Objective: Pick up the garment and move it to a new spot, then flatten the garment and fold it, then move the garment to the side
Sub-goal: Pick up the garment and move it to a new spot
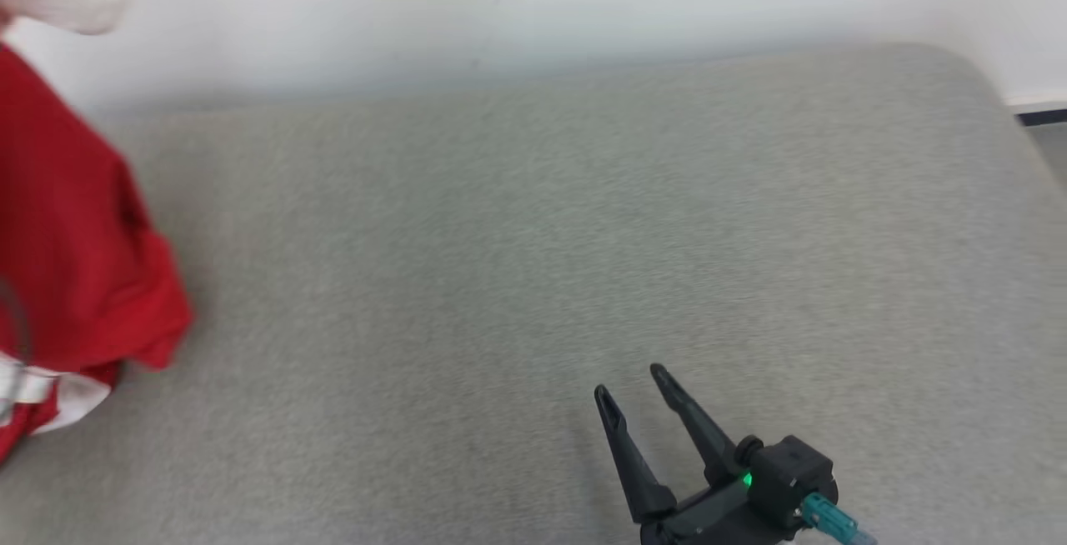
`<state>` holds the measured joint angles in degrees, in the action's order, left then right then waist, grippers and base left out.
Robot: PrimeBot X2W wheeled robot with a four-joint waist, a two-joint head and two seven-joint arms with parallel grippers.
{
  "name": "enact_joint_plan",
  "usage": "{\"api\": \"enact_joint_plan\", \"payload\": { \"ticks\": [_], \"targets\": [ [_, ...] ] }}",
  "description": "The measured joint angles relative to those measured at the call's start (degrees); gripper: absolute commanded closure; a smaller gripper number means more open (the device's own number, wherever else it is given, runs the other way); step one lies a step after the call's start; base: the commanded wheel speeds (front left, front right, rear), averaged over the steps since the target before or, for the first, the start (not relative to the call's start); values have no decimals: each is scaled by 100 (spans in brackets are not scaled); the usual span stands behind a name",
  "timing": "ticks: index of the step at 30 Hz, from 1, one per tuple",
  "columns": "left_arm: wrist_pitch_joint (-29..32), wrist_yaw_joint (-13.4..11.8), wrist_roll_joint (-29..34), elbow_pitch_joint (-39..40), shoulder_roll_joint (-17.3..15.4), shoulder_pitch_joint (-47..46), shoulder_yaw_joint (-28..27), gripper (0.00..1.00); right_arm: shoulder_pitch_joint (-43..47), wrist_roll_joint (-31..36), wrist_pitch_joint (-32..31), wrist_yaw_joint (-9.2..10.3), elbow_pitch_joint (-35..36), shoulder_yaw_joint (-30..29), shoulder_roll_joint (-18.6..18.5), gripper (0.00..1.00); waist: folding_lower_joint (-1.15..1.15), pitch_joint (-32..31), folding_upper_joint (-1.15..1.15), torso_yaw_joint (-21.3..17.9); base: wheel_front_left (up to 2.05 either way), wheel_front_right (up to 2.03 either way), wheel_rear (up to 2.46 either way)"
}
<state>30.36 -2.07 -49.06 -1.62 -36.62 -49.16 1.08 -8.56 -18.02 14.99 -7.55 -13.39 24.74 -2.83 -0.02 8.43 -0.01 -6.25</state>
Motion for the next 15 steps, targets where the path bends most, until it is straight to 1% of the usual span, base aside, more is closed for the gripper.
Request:
{"api": "enact_joint_plan", "payload": {
  "ticks": [6, 7, 8, 13, 15],
  "targets": [
    [186, -96, -44, 38, 557, -181, 548, 100, 98, -118, 0, 0, 2, 153, -1, 0, 1, -304, 0, -489, 0, 0, 0],
    [181, -120, -36, 30, 694, -242, 668, 100, 102, -149, 1, 0, 9, 226, 0, 0, 0, -377, 0, -658, 0, 0, 0],
    [181, -146, -34, 26, 778, -270, 735, 100, 111, -166, 0, 0, 12, 245, 1, 0, 0, -408, 0, -746, 0, 0, 0],
    [21, -194, -10, 2, 1106, -272, 923, 100, 114, -209, -1, 0, 53, 311, 0, 0, 1, -489, 1, -1166, 0, 0, 0],
    [-118, -201, 7, -12, 1293, -210, 1011, 100, 102, -227, 0, 0, 73, 292, -2, 0, 1, -483, 0, -1313, 0, 0, 0]
  ]
}}
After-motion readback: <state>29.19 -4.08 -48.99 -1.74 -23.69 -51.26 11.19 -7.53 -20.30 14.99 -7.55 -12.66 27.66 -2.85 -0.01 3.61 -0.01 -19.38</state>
